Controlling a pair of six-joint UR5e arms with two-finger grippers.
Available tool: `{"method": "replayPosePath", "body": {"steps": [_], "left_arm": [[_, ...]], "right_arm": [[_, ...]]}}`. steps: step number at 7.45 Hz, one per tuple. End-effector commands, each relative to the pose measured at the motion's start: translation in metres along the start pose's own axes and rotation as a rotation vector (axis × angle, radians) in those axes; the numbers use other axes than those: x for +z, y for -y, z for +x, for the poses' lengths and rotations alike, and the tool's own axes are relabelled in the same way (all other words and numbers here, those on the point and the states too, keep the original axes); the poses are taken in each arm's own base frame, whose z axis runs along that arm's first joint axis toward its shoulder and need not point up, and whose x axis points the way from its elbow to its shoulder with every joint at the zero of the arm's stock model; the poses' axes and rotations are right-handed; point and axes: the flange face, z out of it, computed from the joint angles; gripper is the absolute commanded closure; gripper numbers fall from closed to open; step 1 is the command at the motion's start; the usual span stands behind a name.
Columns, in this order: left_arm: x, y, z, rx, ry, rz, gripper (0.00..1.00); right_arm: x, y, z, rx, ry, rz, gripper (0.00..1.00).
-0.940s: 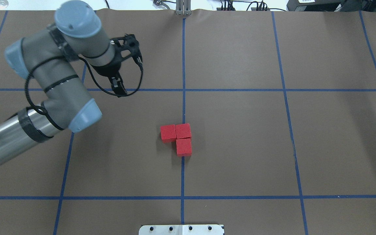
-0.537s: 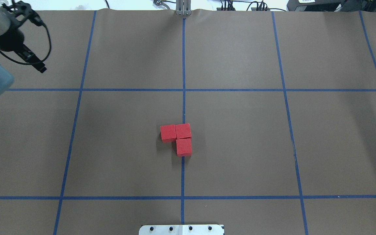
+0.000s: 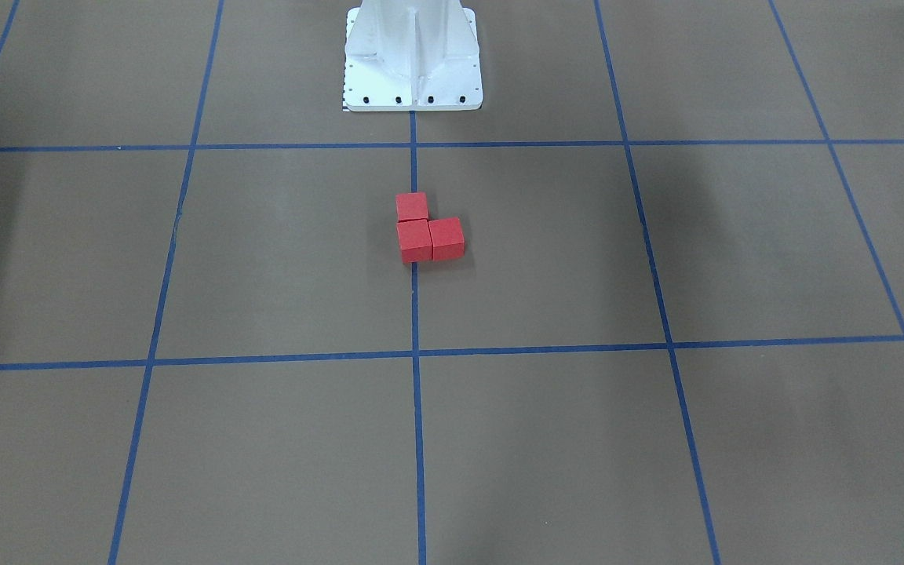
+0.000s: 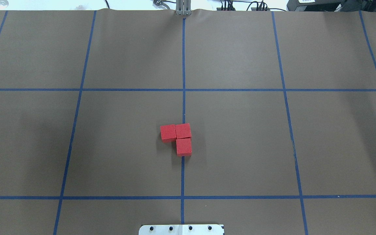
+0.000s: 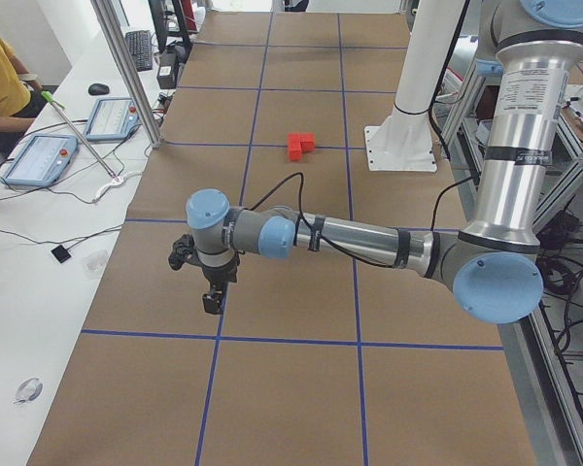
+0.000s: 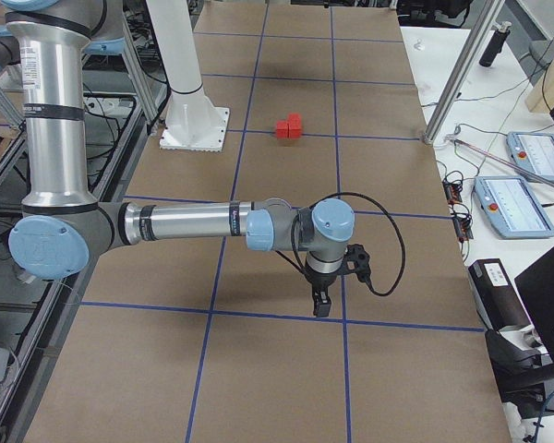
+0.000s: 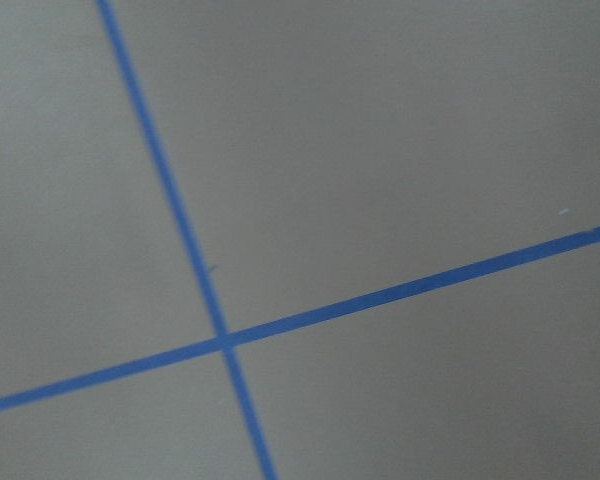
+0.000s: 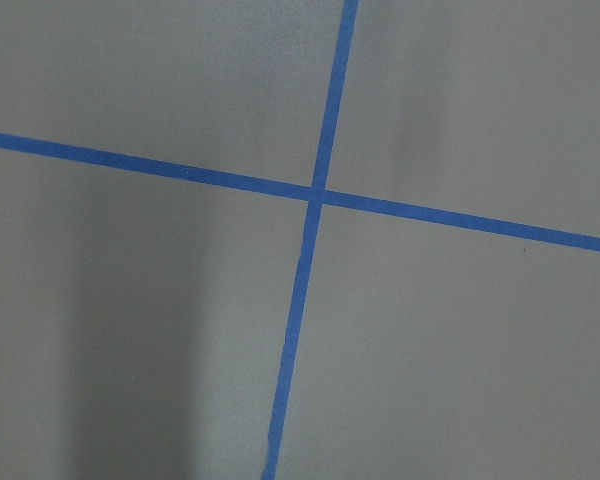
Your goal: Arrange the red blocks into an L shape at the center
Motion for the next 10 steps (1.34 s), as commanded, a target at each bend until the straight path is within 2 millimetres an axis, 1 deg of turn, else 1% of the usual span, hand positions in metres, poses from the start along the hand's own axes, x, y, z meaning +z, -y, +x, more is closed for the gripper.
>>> {"method": "replayPosePath", "body": {"steps": [1,2,3,4,8,10], "left_arm": [[-0.021,-0.066,-0.060,-0.144,-0.042,0.040,0.00],[-0.031,-0.081,-0.059,-0.155,-0.076,0.060,0.00],[-0.031,-0.086,-0.057,-0.155,-0.078,0.060,0.00],[-0.032,-0.085,-0.056,-0.154,-0.078,0.061,0.00],[-0.036,-0.080,-0.051,-0.121,-0.075,0.090,0.00],[-0.036,-0.082,-0.051,-0.112,-0.074,0.101,0.00]], "right_arm": [[-0.004,-0.002,0.006,0.012,-0.004,0.008,0.01],[-0.002,-0.003,0.008,0.025,-0.004,0.005,0.01],[-0.001,-0.003,0.012,0.033,-0.002,0.002,0.01],[-0.005,-0.002,0.015,0.039,-0.003,0.011,0.01],[-0.003,-0.009,0.020,0.055,0.001,0.005,0.01],[-0.002,-0.012,0.022,0.060,0.002,0.003,0.01]]}}
